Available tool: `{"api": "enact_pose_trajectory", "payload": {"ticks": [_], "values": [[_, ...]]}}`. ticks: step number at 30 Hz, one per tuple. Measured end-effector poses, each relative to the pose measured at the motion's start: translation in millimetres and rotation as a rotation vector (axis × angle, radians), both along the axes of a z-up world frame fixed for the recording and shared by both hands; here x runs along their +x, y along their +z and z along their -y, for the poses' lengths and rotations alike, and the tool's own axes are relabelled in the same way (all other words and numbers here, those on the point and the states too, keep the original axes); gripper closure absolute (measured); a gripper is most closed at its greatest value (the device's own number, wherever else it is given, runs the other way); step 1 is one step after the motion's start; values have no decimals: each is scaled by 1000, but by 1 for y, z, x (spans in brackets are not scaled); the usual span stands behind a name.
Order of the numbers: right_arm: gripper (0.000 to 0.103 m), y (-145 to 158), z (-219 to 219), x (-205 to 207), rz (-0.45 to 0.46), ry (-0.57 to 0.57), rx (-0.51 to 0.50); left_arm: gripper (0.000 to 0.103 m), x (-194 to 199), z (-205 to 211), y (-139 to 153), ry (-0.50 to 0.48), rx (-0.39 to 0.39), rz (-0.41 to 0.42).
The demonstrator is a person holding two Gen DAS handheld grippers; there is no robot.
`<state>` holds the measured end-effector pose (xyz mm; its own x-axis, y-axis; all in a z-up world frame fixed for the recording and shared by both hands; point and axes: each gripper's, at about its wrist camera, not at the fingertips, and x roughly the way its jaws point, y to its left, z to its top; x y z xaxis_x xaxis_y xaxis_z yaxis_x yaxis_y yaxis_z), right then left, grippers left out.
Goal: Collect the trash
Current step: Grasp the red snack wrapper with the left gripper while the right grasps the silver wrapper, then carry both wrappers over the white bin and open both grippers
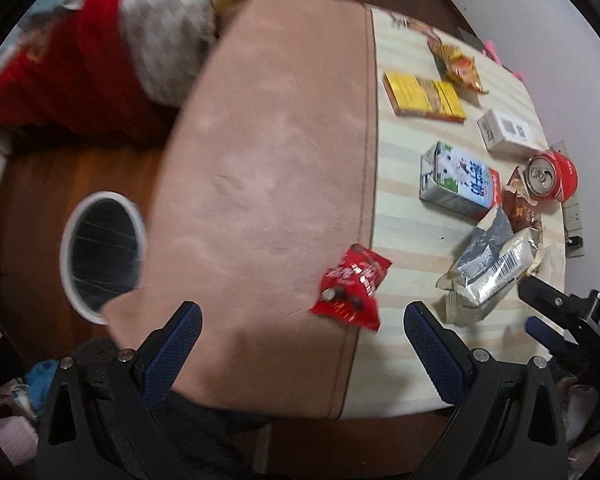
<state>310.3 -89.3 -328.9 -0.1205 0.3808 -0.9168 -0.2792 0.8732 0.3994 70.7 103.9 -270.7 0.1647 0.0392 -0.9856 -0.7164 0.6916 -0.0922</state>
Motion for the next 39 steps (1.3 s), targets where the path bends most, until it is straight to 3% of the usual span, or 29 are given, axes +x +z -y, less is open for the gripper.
{"api": "enact_pose_trajectory", "payload": {"ticks": [4, 5, 9, 11, 12, 14, 18, 25, 34, 39], "values": [[12, -22, -18, 8, 3, -20, -18, 2, 19, 2, -23, -24, -56, 26], [12, -25, -23, 9, 6, -23, -19, 8, 22, 3, -27, -31, -61, 28], [17, -37, -37, 15, 11, -28, -26, 59, 34, 8, -42, -54, -68, -1], [30, -44, -47, 17, 14, -19, -30, 73, 35, 11, -41, -59, -72, 14], [35, -44, -47, 17, 14, -19, -30, 73, 35, 13, -40, -62, -62, 14], [56, -46, -52, 16, 21, -6, -37, 78, 36, 20, -34, -77, -33, 22], [66, -41, -50, 11, 44, 15, -33, 78, 30, 32, -19, -80, 13, 26], [68, -17, -31, 5, 73, 42, 6, 78, 16, 43, 26, -58, 143, 64], [68, 48, -26, -19, 169, 132, 74, 78, -45, 22, 110, 1, 303, 205], [68, 81, -28, -46, 205, 201, 130, 78, -77, 8, 142, 40, 358, 260]]}}
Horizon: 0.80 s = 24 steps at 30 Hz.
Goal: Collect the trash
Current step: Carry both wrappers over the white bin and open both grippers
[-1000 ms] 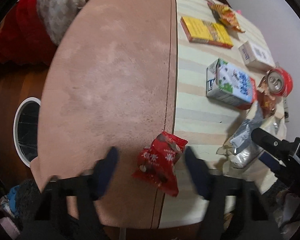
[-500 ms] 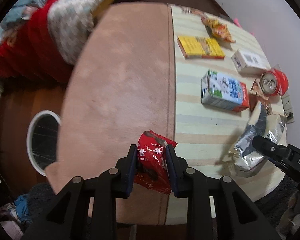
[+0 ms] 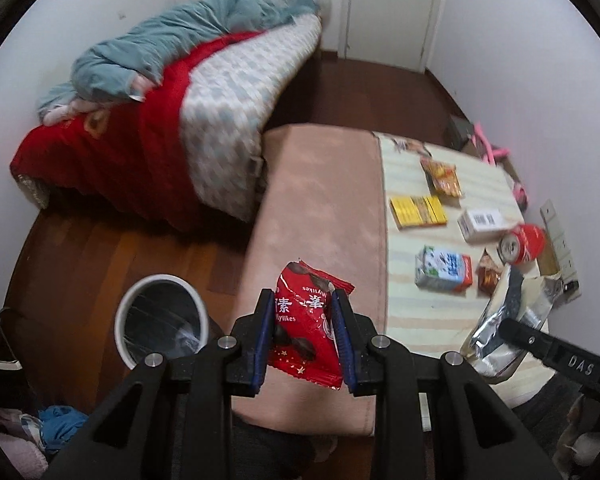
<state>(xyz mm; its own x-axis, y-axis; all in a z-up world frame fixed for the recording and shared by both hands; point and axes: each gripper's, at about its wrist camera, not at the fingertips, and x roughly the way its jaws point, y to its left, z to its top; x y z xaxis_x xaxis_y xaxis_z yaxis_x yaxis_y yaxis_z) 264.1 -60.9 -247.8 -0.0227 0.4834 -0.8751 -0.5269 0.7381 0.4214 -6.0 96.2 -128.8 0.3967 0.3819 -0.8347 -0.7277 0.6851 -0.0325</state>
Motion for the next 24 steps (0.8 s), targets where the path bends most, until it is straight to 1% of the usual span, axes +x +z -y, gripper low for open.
{"api": "enact_pose_trajectory", "payload": {"ticks": [3, 7, 10, 14, 16, 17, 18, 20, 22, 23, 24], "values": [[68, 18, -13, -22, 13, 62, 26, 78, -23, -10, 11, 27, 25, 18], [68, 31, -38, -51, 30, 123, 49, 78, -58, -33, 17, 81, 54, 34], [68, 38, -71, -80, 38, 189, 57, 78, -86, -58, 12, 134, 48, 35], [68, 30, -120, -116, 19, 279, 52, 78, -123, -97, -7, 215, 37, 19], [68, 23, -152, -136, 24, 331, 43, 78, -138, -117, -20, 254, 12, 17], [68, 13, -185, -155, 21, 380, 32, 78, -148, -131, -29, 282, -8, 14], [68, 13, -185, -155, 21, 380, 32, 78, -155, -141, -37, 302, -29, 17], [68, 0, -217, -174, 29, 432, 8, 78, -172, -163, -54, 344, -80, 27], [68, -17, -248, -194, 19, 488, -21, 78, -188, -188, -80, 386, -148, 34], [68, -29, -266, -207, 23, 523, -46, 78, -197, -202, -98, 415, -199, 37], [68, -45, -284, -220, 28, 556, -72, 78, -202, -210, -109, 424, -234, 46]]}}
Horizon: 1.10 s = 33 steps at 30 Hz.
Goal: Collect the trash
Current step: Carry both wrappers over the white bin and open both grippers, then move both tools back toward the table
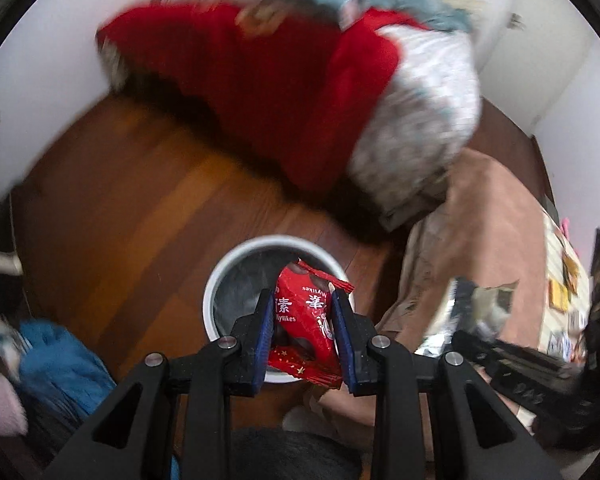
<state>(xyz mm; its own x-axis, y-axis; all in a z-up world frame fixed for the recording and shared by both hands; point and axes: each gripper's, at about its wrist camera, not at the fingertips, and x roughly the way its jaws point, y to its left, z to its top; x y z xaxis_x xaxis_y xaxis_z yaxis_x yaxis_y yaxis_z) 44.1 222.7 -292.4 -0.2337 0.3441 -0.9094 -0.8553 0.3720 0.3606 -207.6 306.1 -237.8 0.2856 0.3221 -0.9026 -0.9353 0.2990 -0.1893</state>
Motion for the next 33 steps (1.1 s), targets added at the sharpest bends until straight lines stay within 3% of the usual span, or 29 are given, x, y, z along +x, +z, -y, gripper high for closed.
{"api": "enact_pose_trajectory", "payload": {"ticks": [4, 10, 11, 13, 14, 15, 17, 20, 22, 24, 28, 33], "values": [[68, -53, -47, -32, 2, 77, -89, 78, -15, -40, -65, 48, -192, 70], [68, -125, -100, -58, 24, 156, -206, 77, -24, -68, -133, 104, -353, 97], [68, -132, -102, -61, 26, 164, -220, 71, -28, -70, -141, 121, -370, 87], [68, -147, -111, -65, 34, 185, -245, 44, -35, -73, -148, 153, -386, 82], [64, -156, -115, -66, 30, 194, -261, 24, -41, -72, -149, 174, -378, 86], [60, -161, -116, -66, 34, 195, -272, 14, -44, -74, -150, 187, -372, 86], [38, -168, -123, -68, 28, 213, -288, 11, -54, -74, -148, 202, -360, 59], [19, -168, -126, -67, 25, 223, -288, 2, -67, -67, -138, 226, -302, -13], [5, -165, -127, -66, 11, 229, -282, 2, -72, -62, -130, 240, -259, -57], [0, -159, -128, -67, 4, 240, -270, 2, -76, -55, -120, 245, -205, -89], [0, -148, -127, -67, 46, 262, -258, 2, -74, -38, -104, 240, -120, -165], [0, -131, -116, -73, 149, 312, -252, 2, -72, -22, -93, 220, -97, -169]]}}
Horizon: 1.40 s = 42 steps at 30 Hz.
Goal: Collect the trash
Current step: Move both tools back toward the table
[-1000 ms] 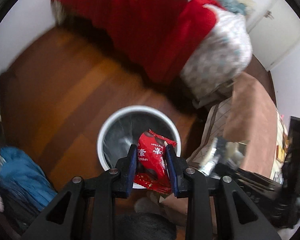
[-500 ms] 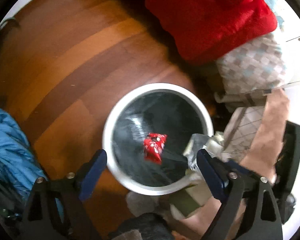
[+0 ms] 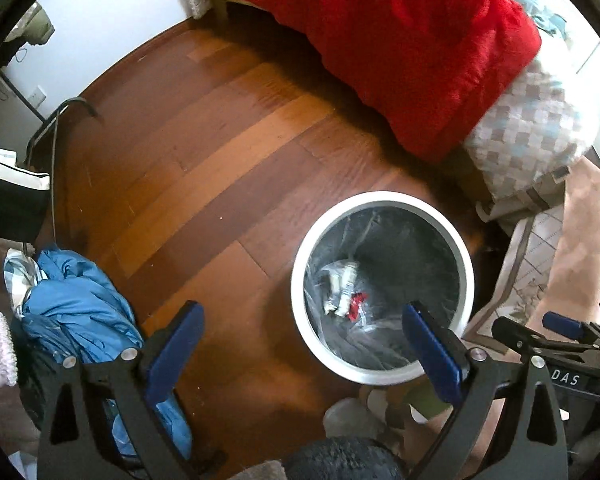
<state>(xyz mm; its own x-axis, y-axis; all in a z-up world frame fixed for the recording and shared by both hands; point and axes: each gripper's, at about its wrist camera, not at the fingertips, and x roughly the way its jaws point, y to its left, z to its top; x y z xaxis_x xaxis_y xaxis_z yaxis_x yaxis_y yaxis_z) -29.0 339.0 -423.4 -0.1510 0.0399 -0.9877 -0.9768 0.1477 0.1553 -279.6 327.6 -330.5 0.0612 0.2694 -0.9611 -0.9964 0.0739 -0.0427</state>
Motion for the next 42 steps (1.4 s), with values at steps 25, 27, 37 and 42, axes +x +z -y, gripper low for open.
{"api": "enact_pose_trajectory", "payload": {"ticks": [25, 27, 37, 42], "values": [[0, 150, 92, 25, -25, -36, 291, 2, 35, 90, 142, -114, 257, -5], [0, 175, 107, 34, -47, -62, 345, 2, 41, 102, 159, -130, 288, 9], [0, 248, 209, 112, -110, -249, 474, 2, 132, 165, 184, -288, 350, 63], [0, 228, 290, 196, -32, -426, 387, 2, 229, 202, 139, -461, 250, 63]]}}
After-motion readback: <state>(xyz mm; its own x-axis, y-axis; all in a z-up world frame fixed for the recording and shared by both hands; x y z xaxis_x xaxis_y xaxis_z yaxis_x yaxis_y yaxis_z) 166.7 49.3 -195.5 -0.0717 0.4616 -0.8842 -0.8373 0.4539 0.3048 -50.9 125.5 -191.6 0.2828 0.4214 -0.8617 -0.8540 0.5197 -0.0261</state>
